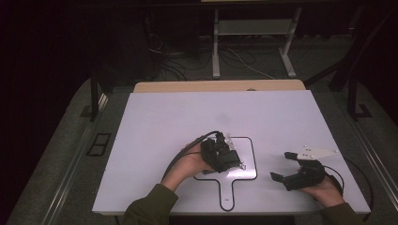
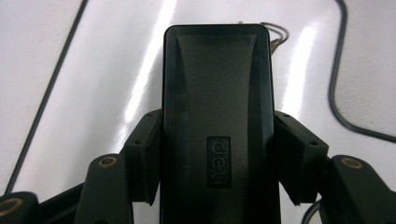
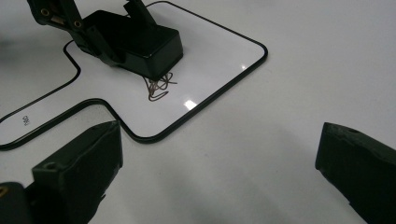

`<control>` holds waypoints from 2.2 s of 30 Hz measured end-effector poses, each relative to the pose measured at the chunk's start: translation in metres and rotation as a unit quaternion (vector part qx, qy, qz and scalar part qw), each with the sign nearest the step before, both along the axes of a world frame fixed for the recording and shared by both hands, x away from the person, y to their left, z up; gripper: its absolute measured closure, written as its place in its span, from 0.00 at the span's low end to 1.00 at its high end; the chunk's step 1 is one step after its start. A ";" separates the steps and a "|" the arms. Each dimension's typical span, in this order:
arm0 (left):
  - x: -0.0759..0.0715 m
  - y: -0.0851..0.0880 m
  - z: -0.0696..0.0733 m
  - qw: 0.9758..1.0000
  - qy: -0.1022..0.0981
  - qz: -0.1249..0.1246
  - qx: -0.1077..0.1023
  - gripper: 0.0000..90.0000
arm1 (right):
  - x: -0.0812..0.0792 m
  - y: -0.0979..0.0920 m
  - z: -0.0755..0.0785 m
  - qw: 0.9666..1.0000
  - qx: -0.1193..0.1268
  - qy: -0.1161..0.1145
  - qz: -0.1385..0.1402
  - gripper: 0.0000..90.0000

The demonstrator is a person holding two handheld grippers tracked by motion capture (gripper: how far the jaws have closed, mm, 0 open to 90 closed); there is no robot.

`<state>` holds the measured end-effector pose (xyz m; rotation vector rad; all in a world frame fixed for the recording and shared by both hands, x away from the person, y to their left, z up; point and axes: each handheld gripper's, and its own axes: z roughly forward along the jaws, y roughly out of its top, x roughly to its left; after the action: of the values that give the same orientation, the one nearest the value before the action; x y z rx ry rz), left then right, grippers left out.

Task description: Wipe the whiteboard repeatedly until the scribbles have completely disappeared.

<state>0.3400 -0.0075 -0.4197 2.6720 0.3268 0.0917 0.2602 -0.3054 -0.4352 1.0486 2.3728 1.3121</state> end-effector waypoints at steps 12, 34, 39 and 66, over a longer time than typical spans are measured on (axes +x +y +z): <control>0.025 0.003 -0.001 1.000 -0.007 0.027 -0.002 0.43 | 0.000 -0.001 0.000 1.000 0.001 -0.001 -0.001 0.00; 0.028 0.000 -0.001 1.000 -0.005 0.027 -0.003 0.43 | 0.000 -0.001 0.000 1.000 0.001 -0.001 -0.001 0.00; 0.031 0.000 0.000 0.999 -0.010 0.030 0.001 0.43 | 0.000 -0.001 0.000 1.000 0.000 0.000 0.000 0.00; 0.031 -0.026 0.000 1.000 -0.016 -0.003 0.009 0.43 | 0.000 -0.001 0.000 1.000 0.001 -0.001 0.000 0.00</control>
<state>0.3705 -0.0334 -0.4193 2.6858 0.3104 0.1352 0.2605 -0.3065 -0.4356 1.0478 2.3716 1.3140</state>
